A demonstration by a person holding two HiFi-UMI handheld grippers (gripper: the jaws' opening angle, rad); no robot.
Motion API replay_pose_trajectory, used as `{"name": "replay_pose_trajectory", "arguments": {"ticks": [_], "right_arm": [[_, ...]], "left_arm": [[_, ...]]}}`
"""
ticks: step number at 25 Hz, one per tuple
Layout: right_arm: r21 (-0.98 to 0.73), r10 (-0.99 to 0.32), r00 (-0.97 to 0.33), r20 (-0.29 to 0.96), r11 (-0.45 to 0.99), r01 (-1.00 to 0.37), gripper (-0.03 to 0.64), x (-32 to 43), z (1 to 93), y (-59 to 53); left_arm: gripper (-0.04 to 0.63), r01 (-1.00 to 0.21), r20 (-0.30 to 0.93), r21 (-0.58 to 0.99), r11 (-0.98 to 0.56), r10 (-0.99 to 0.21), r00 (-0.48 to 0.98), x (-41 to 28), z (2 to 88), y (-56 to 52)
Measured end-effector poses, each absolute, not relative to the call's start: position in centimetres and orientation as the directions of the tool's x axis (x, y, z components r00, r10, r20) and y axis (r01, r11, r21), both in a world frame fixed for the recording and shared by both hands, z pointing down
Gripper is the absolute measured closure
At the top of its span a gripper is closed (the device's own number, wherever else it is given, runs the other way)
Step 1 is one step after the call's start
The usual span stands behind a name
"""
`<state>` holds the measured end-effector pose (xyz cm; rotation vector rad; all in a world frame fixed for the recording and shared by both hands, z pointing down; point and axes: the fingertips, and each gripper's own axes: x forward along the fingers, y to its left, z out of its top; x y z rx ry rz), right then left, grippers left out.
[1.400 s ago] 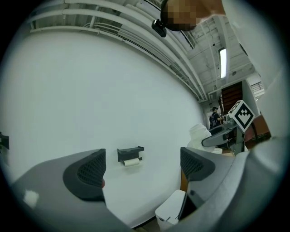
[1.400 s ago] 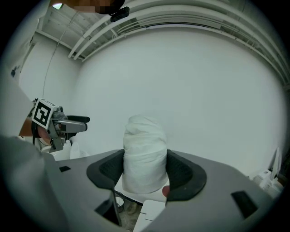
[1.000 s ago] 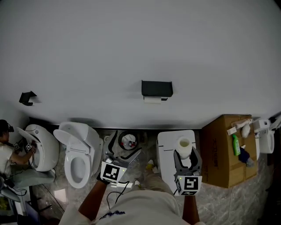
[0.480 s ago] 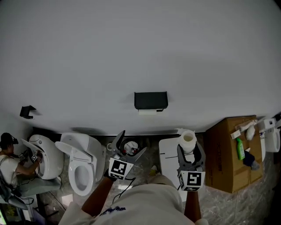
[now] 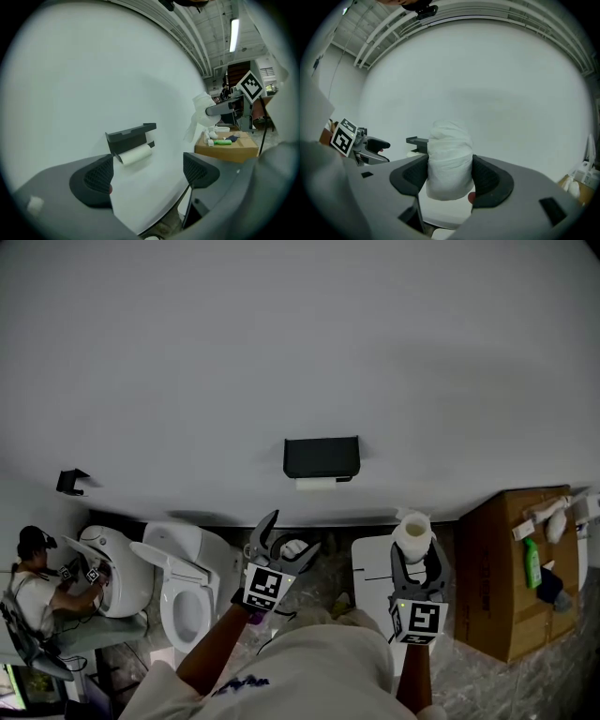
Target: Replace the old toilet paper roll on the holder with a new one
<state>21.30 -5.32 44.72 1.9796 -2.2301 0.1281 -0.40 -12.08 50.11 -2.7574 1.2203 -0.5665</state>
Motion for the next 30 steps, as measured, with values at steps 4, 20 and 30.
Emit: {"name": "replay_pose_trajectory", "arguments": {"ticks": [4,20,30], "right_arm": [[0.025,-0.975,-0.122,0.186,0.129,-0.991,0.334,21.9,45.8,-5.3],[-0.001,-0.976,-0.09,0.201,0.092,-0.996,0.334,24.2,47.1,-5.6],[-0.022,-0.972,-0.067,0.224,0.064,-0.998,0.334,24.9,48.4,-5.2]], "left_arm": [[0.133,-0.656,0.335,-0.28,-0.701,-0.712,0.617,0.8,50.5,-12.9],[0.15,-0.423,0.448,-0.568,-0.706,-0.697,0.561,3.2,53.7,-17.9],[0.169,-0.32,0.494,-0.68,-0.66,-0.735,0.465,3.9,56.0,-20.3]]}}
